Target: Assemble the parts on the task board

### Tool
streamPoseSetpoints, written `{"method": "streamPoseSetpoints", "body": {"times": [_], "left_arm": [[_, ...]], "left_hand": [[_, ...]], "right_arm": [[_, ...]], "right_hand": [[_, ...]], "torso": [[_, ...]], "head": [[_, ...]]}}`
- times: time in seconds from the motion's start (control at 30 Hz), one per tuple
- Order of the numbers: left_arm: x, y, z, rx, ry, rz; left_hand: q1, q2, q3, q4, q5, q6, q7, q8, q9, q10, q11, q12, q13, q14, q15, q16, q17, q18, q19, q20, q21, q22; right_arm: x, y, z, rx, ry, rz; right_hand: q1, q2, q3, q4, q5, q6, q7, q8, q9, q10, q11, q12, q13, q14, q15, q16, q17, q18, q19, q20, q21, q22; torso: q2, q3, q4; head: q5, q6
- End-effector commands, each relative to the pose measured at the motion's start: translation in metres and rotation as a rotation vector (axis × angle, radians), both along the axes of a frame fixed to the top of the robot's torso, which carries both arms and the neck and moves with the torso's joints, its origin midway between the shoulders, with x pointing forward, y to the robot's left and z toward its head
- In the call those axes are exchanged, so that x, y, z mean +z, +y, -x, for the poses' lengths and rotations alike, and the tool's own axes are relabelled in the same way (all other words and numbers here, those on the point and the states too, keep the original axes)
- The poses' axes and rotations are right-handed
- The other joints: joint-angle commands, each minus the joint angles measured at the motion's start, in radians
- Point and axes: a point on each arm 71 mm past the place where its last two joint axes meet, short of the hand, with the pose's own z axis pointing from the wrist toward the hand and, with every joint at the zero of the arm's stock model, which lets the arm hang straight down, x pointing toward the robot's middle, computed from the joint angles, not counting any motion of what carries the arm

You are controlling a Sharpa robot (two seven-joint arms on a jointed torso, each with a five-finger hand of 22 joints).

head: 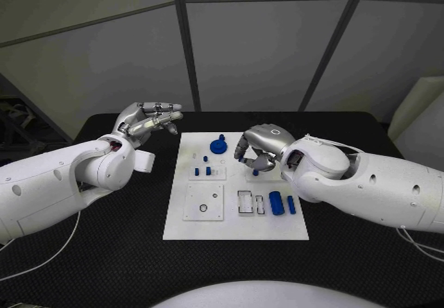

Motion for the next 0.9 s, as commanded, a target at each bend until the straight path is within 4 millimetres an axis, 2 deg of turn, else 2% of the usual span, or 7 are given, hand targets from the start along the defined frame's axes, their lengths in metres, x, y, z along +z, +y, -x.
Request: {"method": "streamPoseSetpoints", "body": {"times": [0.03,0.1,0.23,0.37,0.47,0.7,0.9], "left_arm": [[0.001,-0.003,0.000,-0.013,-0.004,0.012],[0.001,-0.004,0.000,-0.016,-0.004,0.013],[0.001,-0.005,0.000,-0.020,-0.003,0.014],[0.001,-0.007,0.000,-0.026,-0.001,0.016],[0.001,-0.008,0.000,-0.027,0.001,0.016],[0.001,-0.006,0.000,-0.024,0.003,0.014],[0.001,-0.006,0.000,-0.023,0.004,0.013]], "left_hand": [[-0.002,0.004,-0.002,-0.003,0.000,-0.005,0.003,-0.003,-0.001,-0.002,0.003,-0.003,0.000,-0.003,0.007,-0.004,-0.002,-0.012,-0.009,0.001,-0.005,-0.001],[-0.002,0.004,-0.002,-0.003,0.000,-0.005,0.003,-0.003,-0.001,-0.002,0.003,-0.003,0.000,-0.003,0.007,-0.004,-0.002,-0.012,-0.009,0.001,-0.005,-0.001],[-0.002,0.004,-0.002,-0.003,0.000,-0.005,0.003,-0.003,-0.001,-0.002,0.003,-0.003,0.000,-0.003,0.007,-0.004,-0.002,-0.012,-0.009,0.001,-0.005,-0.001],[-0.003,0.005,-0.002,-0.004,0.001,-0.006,0.004,-0.004,-0.001,-0.003,0.003,-0.003,0.000,-0.003,0.008,-0.006,-0.002,-0.012,-0.009,0.002,-0.006,-0.002],[-0.003,0.005,-0.002,-0.004,0.001,-0.006,0.004,-0.004,-0.001,-0.003,0.003,-0.003,0.000,-0.003,0.008,-0.006,-0.002,-0.012,-0.009,0.002,-0.006,-0.002],[-0.004,0.003,-0.004,-0.005,0.002,-0.008,0.005,-0.006,-0.002,-0.006,0.005,-0.005,0.000,-0.003,0.009,-0.008,-0.004,-0.012,-0.009,0.002,-0.008,-0.003],[-0.004,0.003,-0.004,-0.005,0.002,-0.008,0.005,-0.006,-0.002,-0.006,0.005,-0.005,0.000,-0.003,0.009,-0.008,-0.004,-0.012,-0.009,0.002,-0.008,-0.003]], "right_arm": [[-0.002,0.013,0.011,0.049,0.025,-0.076],[-0.006,0.022,0.017,0.075,0.042,-0.091],[-0.017,0.037,0.026,0.114,0.079,-0.104],[-0.030,0.046,0.030,0.130,0.117,-0.101],[-0.038,0.049,0.031,0.133,0.135,-0.099],[-0.048,0.050,0.029,0.115,0.141,-0.088],[-0.051,0.049,0.028,0.107,0.149,-0.073]], "right_hand": [[-0.013,0.000,0.000,-0.007,0.004,0.002,0.001,-0.004,0.001,0.030,-0.023,-0.005,0.001,0.013,-0.007,-0.002,-0.001,-0.007,0.106,-0.007,0.002,0.262],[-0.013,0.000,0.000,-0.007,0.004,0.002,0.001,-0.004,0.001,0.030,-0.023,-0.005,0.001,0.013,-0.007,-0.002,-0.001,-0.007,0.106,-0.007,0.002,0.262],[-0.018,0.002,0.003,-0.010,0.005,-0.001,0.002,-0.008,0.000,0.026,-0.021,-0.008,-0.001,0.013,-0.006,-0.001,-0.002,-0.006,0.106,-0.007,0.001,0.261],[-0.020,0.002,0.004,-0.012,0.005,-0.002,0.003,-0.010,0.000,0.024,-0.020,-0.010,-0.002,0.013,-0.005,-0.001,-0.003,-0.006,0.105,-0.006,0.000,0.261],[-0.020,0.002,0.004,-0.012,0.005,-0.002,0.003,-0.010,0.000,0.024,-0.020,-0.010,-0.002,0.013,-0.005,-0.001,-0.003,-0.006,0.105,-0.006,0.000,0.261],[-0.023,0.006,0.007,-0.015,0.005,-0.004,0.004,-0.012,0.000,0.022,-0.019,-0.011,-0.003,0.013,-0.005,0.000,-0.002,-0.006,0.106,-0.006,0.001,0.261],[-0.025,0.006,0.008,-0.017,0.005,-0.005,0.005,-0.014,-0.001,0.020,-0.018,-0.012,-0.004,0.012,-0.004,-0.001,-0.004,-0.006,0.105,-0.006,-0.001,0.260]], "torso": [[-0.001,-0.0016,0.0005],[0.001,-0.0022,-0.0002],[0.002,-0.0003,-0.0002],[0.001,-0.0019,0.0006],[0.001,-0.0005,-0.0003],[0.000,-0.0001,-0.0010],[0.001,0.0000,-0.0012]], "head": [[0.022,-0.005],[0.028,-0.006],[0.045,-0.012],[0.059,-0.018],[0.073,-0.024],[0.092,-0.036],[0.098,-0.044]]}}
